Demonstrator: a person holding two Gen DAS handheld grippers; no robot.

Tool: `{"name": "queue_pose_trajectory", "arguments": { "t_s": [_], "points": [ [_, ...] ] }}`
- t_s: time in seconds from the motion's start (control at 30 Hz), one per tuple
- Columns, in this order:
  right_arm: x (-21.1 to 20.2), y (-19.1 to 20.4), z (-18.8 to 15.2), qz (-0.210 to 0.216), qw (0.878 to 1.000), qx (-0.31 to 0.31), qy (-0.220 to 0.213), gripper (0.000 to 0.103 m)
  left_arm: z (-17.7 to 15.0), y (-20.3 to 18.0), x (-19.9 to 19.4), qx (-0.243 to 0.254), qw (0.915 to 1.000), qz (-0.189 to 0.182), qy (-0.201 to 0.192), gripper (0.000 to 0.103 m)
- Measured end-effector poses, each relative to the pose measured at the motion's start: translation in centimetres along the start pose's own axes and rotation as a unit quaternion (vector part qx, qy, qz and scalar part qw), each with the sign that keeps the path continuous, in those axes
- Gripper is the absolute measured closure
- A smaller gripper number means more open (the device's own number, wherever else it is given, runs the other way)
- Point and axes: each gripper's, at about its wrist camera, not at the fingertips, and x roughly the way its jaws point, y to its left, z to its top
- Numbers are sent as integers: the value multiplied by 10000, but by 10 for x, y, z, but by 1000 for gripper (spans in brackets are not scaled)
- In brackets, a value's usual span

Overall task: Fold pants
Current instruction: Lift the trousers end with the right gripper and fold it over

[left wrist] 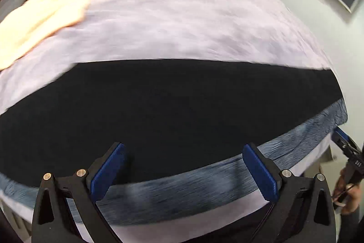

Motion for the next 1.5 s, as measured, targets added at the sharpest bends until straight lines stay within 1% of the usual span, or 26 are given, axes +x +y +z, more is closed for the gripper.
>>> {"name": "queue_pose_trajectory", "arguments": {
  "t_s": [0.07,0.1,0.13,0.17,0.23,0.3,0.37,0.47,0.5,0.6,0.63,0.7,0.77,0.8,0.87,0.97,1.1,1.13,1.17,1.2,1.23,1.3,1.37,1.4,1.47,1.5],
  "points": [
    [4,4,-2,4,9999,-43,-159,2,13,-30,23,172,9998,-26,111,0],
    [6,5,-1,-31,9997,-75,-244,2,19,-40,32,215,9996,93,128,0],
    [6,6,3,-27,9993,-77,-364,2,27,-49,41,219,9993,300,88,0],
    [6,11,3,-4,9989,-49,-468,2,36,-55,46,165,9989,437,26,0],
    [9,15,10,15,9981,-6,-610,1,53,-62,54,66,9986,526,-54,0],
    [14,18,16,81,9980,-33,-623,1,63,-65,62,-58,9973,726,34,0],
    [17,26,18,199,9979,-113,-607,2,62,-68,64,-51,9964,846,46,0],
    [18,29,7,272,9982,-184,-501,2,48,-74,63,55,9957,917,-132,0],
    [19,30,3,255,9981,-190,-531,2,44,-74,62,44,9954,935,-187,0],
    [26,32,12,169,9975,-231,-641,2,40,-76,61,-60,9944,1030,-220,0],
    [27,31,17,191,9972,-169,-707,2,38,-84,62,-84,9941,1062,-203,0],
    [34,28,28,218,9968,-21,-767,2,44,-89,63,-90,9938,1089,-187,0],
    [48,24,35,197,9986,41,-499,0,44,-89,63,-89,9939,1084,-199,0],
    [54,25,36,112,9993,1,-366,0,44,-90,63,-87,9939,1079,-206,0],
    [56,32,34,-80,9992,-232,-300,0,43,-90,63,-101,9940,1065,-214,0],
    [64,43,35,-456,9975,-539,-22,0,43,-87,66,-106,9938,1079,-236,0],
    [69,45,41,-565,9973,-468,89,0,43,-84,69,-123,9937,1079,-294,0],
    [69,45,41,-543,9974,-460,94,6,42,-85,69,-122,9937,1067,-317,0],
    [64,45,44,-502,9979,-396,42,21,41,-86,70,-121,9937,1065,-333,0],
    [58,48,46,-508,9977,-438,-22,71,41,-86,71,-112,9935,1077,-354,0],
    [50,51,50,-559,9971,-516,-92,84,40,-88,71,-98,9932,1090,-400,0],
    [39,62,54,-526,9962,-645,-260,87,39,-91,70,-84,9923,1148,-463,0],
    [34,78,56,-687,9935,-834,-347,88,40,-91,68,-44,9927,1116,-446,0],
    [28,88,56,-717,9920,-932,-451,88,42,-88,64,-39,9943,987,-401,0],
    [13,111,56,-735,9875,-1202,-710,88,46,-74,52,-174,9983,485,-269,0],
    [5,123,57,-747,9848,-1331,-834,88,47,-64,43,-328,9989,221,-256,0]
  ]
}}
